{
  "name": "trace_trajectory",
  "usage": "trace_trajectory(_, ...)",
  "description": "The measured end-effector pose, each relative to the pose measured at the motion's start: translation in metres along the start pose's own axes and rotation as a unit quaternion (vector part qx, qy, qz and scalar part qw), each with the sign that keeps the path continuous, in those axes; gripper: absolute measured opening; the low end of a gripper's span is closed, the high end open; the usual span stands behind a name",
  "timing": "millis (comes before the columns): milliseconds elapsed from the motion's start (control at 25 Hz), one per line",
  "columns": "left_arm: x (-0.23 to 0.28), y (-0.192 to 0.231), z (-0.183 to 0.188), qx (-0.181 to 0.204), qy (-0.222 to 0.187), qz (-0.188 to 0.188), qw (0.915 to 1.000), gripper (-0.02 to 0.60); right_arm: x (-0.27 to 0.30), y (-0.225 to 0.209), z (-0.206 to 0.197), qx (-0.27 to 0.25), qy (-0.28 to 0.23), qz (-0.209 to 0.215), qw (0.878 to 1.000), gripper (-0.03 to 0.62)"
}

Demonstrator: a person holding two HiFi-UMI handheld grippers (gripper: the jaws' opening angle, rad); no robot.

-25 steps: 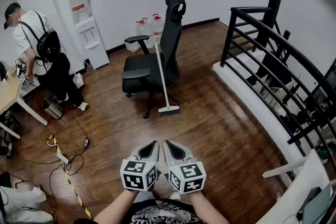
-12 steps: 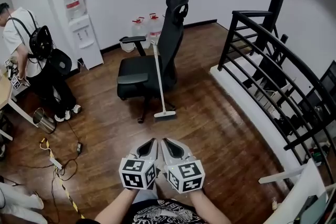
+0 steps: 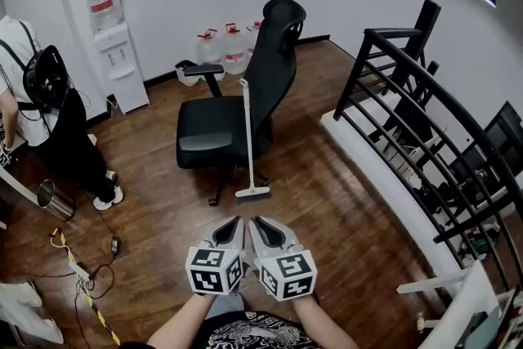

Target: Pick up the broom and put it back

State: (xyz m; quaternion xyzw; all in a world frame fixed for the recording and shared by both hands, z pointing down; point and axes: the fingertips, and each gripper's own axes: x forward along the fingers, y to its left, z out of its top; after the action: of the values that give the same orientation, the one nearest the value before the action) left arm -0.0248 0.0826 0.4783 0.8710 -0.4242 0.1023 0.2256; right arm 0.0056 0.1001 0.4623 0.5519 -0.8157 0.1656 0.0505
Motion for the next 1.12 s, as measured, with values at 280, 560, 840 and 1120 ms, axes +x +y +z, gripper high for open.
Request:
trace_trajectory(280,0.028,0.053,0.03,-0.004,0.003,-0.015,0.9999,0.005,0.066,0.005,0.016,-0.002,0.008,-0.007,1.0,0.06)
trace_trajectory(560,0.049,0.088,0.048,-0.007,0.009,-0.032,0.9994,0.005,0.114,0.004,0.029,-0.002,0.006,-0.025,1.0,0.058)
trace_trajectory(840,0.065,0.112,0.055,-0.007,0.012,-0.035,0.9993,0.005,0.145,-0.001,0.034,0.0,0.005,-0.03,1.0,0.058)
trace_trajectory(1120,0.094,0.126,0.061,-0.002,0.018,-0.029,0.9994,0.005,0.174,-0.019,0.037,0.001,0.002,-0.027,1.0,0.058)
